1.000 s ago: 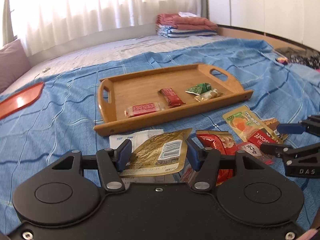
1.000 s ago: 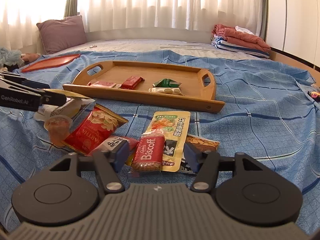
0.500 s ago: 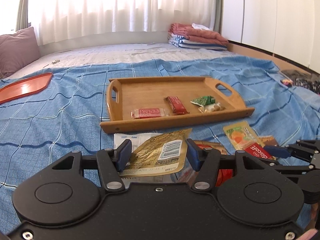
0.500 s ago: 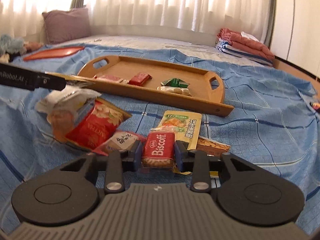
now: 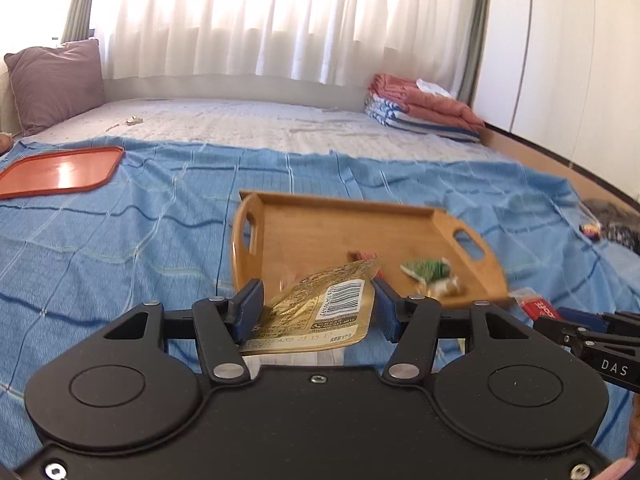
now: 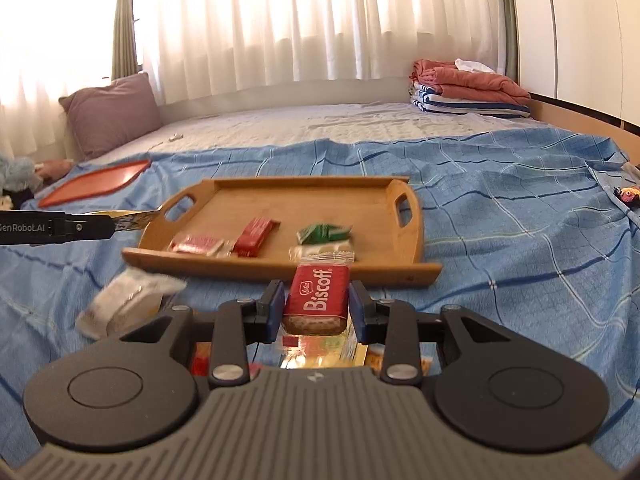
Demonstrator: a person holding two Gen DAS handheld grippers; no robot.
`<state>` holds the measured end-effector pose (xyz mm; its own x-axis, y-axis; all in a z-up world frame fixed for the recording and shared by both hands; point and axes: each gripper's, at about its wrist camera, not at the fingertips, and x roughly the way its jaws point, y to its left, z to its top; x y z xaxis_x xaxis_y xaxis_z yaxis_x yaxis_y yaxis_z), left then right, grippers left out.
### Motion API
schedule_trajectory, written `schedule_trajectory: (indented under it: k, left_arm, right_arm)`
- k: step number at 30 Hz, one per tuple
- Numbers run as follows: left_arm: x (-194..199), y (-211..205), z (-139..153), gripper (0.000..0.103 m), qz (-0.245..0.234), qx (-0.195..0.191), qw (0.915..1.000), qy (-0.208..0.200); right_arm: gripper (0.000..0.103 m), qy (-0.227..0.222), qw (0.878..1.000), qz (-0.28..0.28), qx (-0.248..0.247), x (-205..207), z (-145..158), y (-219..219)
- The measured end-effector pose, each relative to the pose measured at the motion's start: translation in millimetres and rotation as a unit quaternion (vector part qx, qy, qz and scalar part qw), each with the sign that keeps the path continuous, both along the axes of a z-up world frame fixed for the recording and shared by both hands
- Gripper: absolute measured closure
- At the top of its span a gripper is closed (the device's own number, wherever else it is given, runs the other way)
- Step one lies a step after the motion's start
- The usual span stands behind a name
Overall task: Organize snacks
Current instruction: 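Carry the Biscoff pack and gold pack onto the wooden tray with both grippers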
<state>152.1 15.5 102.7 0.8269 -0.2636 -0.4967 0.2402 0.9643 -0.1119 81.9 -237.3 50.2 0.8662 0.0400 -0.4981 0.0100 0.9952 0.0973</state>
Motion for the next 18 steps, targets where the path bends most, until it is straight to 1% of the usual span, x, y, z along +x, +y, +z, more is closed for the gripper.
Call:
schedule_trajectory:
  k: [4, 6, 9, 11, 13, 18]
  left_arm:
    - [31.1, -3.9, 19.4, 0.047, 0.015, -0.007, 0.9999, -0.004]
    - [48.0, -8.1, 25.2, 0.047, 0.022, -0.009, 0.9997, -0.004]
    - [75.0, -14.6, 27.4, 0.047, 0.028, -0.018, 0.9994, 0.013]
    - [94.4, -19.8, 24.9, 0.047, 0.036, -0.02, 0.9989, 0.024]
    - [111.8, -25.4, 18.4, 0.047, 0.043, -0.013, 0.9984, 0.033]
    - [150.9, -41.4, -10.4, 0.047, 0.062, 0.009, 0.9957, 0.069]
  right_arm:
    - [0.064, 0.005, 1.0, -0.007, 0.012, 28.5, 15.1, -13.5]
    - [0.064, 0.014, 0.999, -0.009, 0.027, 47.2, 20.0, -21.2]
    - [0.064, 0.033, 0.998, -0.006, 0.046, 77.8, 21.8, -28.0]
    - [0.064, 0.044, 0.998, -0.005, 0.046, 97.8, 21.3, -30.2]
    - [0.064, 0.06, 0.997, -0.005, 0.057, 118.8, 18.5, -33.6]
    - [0.064, 0.083, 0.992, -0.02, 0.096, 163.5, 9.9, -42.3]
